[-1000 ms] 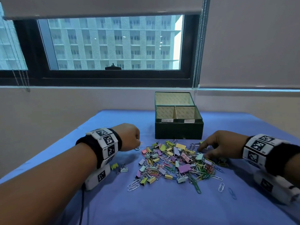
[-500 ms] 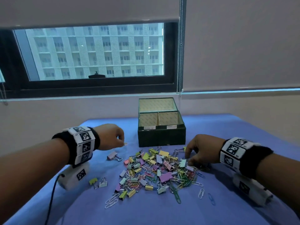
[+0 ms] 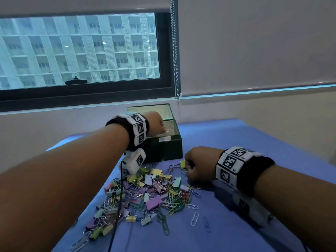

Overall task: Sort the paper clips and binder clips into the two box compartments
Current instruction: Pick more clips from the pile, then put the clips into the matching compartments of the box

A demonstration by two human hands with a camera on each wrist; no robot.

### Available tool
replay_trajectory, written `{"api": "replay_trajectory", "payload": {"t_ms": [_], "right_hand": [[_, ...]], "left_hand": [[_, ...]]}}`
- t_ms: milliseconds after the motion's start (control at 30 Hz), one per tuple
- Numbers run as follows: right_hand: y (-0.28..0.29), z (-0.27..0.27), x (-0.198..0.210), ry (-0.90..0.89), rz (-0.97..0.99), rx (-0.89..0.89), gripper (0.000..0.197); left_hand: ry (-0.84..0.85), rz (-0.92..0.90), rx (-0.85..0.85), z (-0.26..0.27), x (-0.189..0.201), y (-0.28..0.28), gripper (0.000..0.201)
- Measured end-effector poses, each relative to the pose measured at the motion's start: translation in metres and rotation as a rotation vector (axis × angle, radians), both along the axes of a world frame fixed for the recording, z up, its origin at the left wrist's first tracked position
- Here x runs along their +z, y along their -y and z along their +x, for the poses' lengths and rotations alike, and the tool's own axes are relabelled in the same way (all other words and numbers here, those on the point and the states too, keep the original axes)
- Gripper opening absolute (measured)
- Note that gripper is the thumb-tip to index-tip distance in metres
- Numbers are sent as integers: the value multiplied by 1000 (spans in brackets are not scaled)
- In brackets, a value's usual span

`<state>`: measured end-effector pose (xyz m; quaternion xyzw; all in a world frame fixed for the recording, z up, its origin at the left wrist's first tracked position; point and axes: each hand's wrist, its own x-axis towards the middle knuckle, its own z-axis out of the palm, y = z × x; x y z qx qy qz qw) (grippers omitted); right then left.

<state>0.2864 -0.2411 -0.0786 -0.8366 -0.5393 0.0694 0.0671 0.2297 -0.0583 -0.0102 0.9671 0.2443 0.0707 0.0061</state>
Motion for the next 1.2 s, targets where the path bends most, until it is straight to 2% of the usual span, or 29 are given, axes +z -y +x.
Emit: {"api": "replay_trajectory", "payload": {"t_ms": [67,167,333,467,567,633,700,867,933,1033,1100,1133,1200], "right_hand": [[-1,-1,1,36,28,17,8],[-4,-1,2,91,32,43,8],[-7,2,0,85,67,36,7],[-5,1,3,68,88,20,13],[-3,-6,10,59,66,10,20],[-8,-10,20,73,104,-4,13],[-24,-10,34,116,181,-32,13],[-88,2,64,255,247,-180,14],[-102,0,68,317,228,-189,6],[-113,-2,66,347,192,-132,33],[-109,-9,67,318,224,-95,40],[-104,-14,67,304,260,-62,36],[-83,-31,67,302,284,8,16]], "left_hand": [[-14,-2,-16,1,-1,1,28],[1,-26,-51,-7,2,1,28],[148,-242,-81,-36,9,-4,26],[175,-116,-125,-86,11,-1,12],[-72,-65,-125,-139,2,1,7],[-307,-29,-70,-172,-10,2,23],[-430,14,-34,-197,-22,1,36],[-340,-51,-41,-219,-39,-4,44],[-308,-61,-49,-217,-43,-2,47],[-258,-25,-68,-210,-49,0,45],[-263,-47,-82,-206,-54,-2,38],[-261,-59,-87,-204,-56,-2,34],[-234,-57,-98,-203,-58,-5,29]]}}
